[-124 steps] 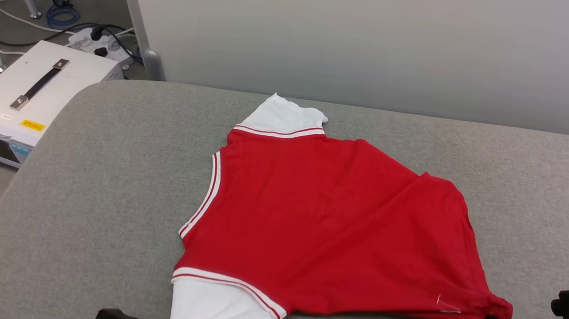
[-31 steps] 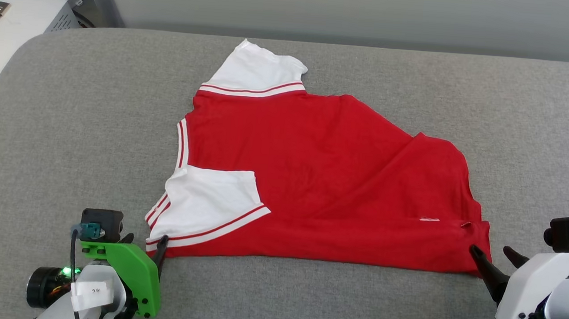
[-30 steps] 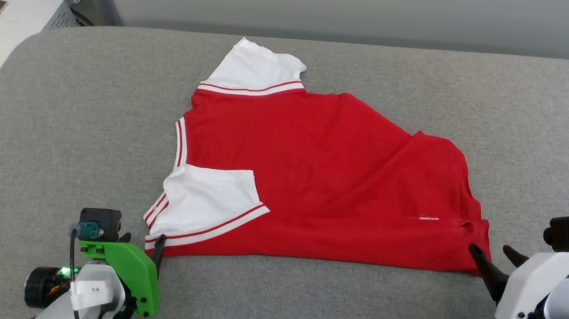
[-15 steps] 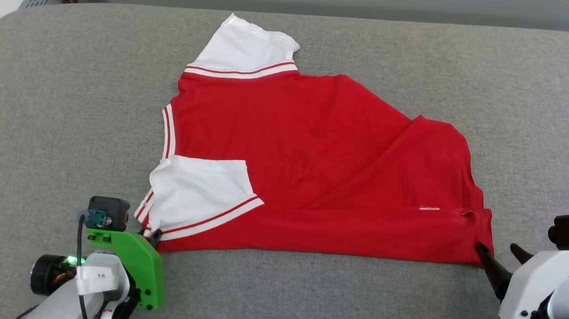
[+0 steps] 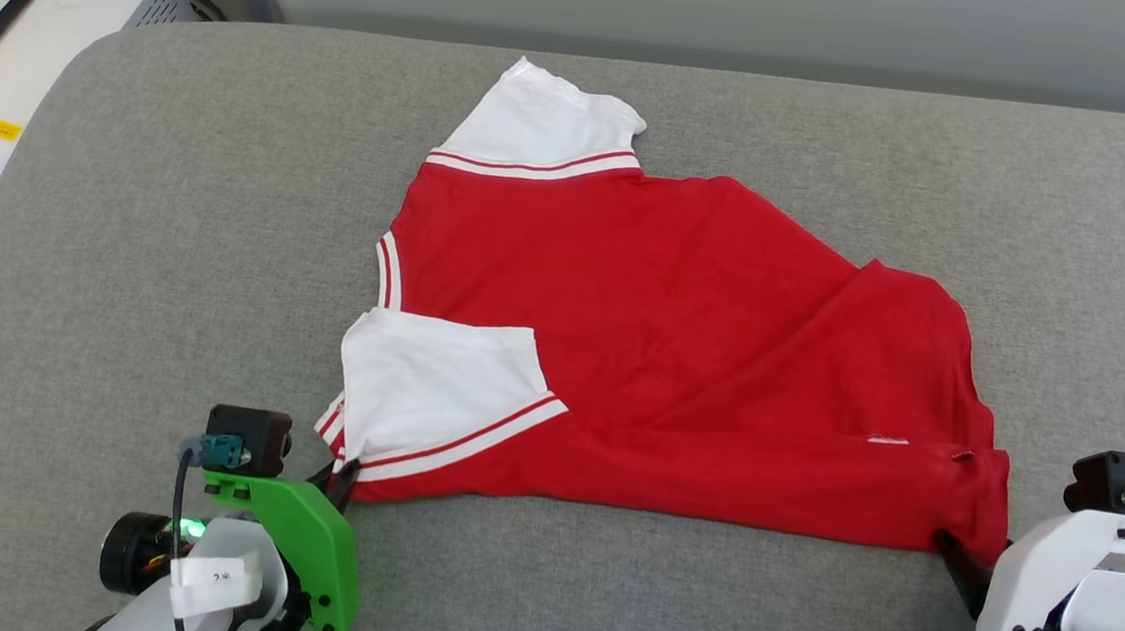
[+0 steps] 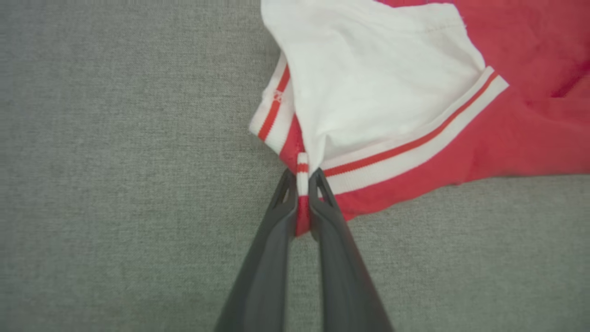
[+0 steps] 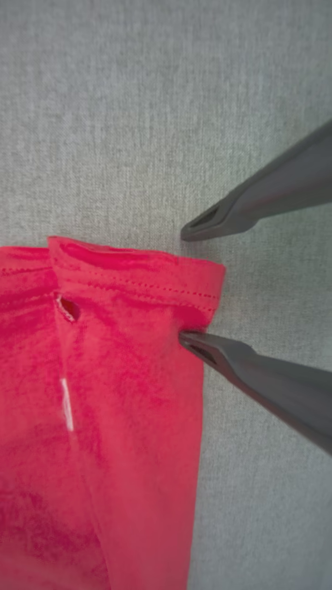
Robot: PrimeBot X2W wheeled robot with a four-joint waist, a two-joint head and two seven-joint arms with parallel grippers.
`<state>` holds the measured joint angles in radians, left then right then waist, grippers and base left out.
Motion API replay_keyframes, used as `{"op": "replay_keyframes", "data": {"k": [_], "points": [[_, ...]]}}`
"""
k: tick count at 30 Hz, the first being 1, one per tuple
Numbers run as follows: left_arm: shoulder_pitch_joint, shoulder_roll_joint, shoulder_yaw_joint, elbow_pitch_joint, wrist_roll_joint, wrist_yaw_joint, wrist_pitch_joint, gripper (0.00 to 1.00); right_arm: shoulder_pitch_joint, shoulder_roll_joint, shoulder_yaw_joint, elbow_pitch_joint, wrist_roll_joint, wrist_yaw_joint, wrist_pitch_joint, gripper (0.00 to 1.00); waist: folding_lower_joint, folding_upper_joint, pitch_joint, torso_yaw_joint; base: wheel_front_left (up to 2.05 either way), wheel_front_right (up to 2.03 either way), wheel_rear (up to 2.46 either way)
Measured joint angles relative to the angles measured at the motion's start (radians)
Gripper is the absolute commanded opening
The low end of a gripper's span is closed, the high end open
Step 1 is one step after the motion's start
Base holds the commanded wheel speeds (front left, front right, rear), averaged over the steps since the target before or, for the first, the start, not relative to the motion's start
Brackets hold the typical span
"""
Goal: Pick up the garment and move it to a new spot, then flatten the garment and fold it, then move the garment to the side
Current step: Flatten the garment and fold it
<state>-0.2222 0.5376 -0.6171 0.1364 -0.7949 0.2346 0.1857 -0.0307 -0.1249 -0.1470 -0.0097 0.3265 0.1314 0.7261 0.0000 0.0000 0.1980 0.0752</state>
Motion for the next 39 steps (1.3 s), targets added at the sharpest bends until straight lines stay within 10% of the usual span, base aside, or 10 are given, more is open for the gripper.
{"op": "replay_keyframes", "data": {"k": [7, 8, 9, 30, 39], "points": [[0.007, 0.019, -0.002, -0.044, 0.002, 0.012, 0.005, 0.0, -0.045, -0.001, 0.014, 0.088, -0.004, 0.0, -0.01, 1.0, 0.0, 0.0, 0.013, 0.008, 0.0, 0.0, 0.0], [0.007, 0.023, -0.003, -0.048, 0.002, 0.013, 0.009, 0.0, -0.052, -0.005, 0.023, 0.1, 0.002, 0.0, -0.01, 0.03, 0.0, 0.0, 0.016, 0.008, 0.0, 0.0, 0.0], [0.007, 0.024, -0.004, -0.048, 0.002, 0.013, 0.009, 0.0, -0.056, -0.007, 0.028, 0.107, 0.006, 0.0, -0.016, 0.0, 0.0, 0.0, 0.017, 0.007, 0.0, 0.0, 0.0], [0.065, 0.023, -0.043, -0.058, 0.004, 0.01, 0.0, 0.0, 0.005, -0.207, 0.104, -0.136, -0.042, 0.0, -0.178, 0.0, 0.0, 0.0, -0.094, 0.004, 0.0, 0.0, 0.0], [0.124, 0.041, -0.058, -0.053, 0.0, 0.014, 0.01, 0.0, 0.206, -0.156, 0.073, -0.214, -0.023, 0.0, -0.04, 0.0, 0.0, 0.0, -0.142, 0.006, 0.0, 0.0, 0.0]]}}
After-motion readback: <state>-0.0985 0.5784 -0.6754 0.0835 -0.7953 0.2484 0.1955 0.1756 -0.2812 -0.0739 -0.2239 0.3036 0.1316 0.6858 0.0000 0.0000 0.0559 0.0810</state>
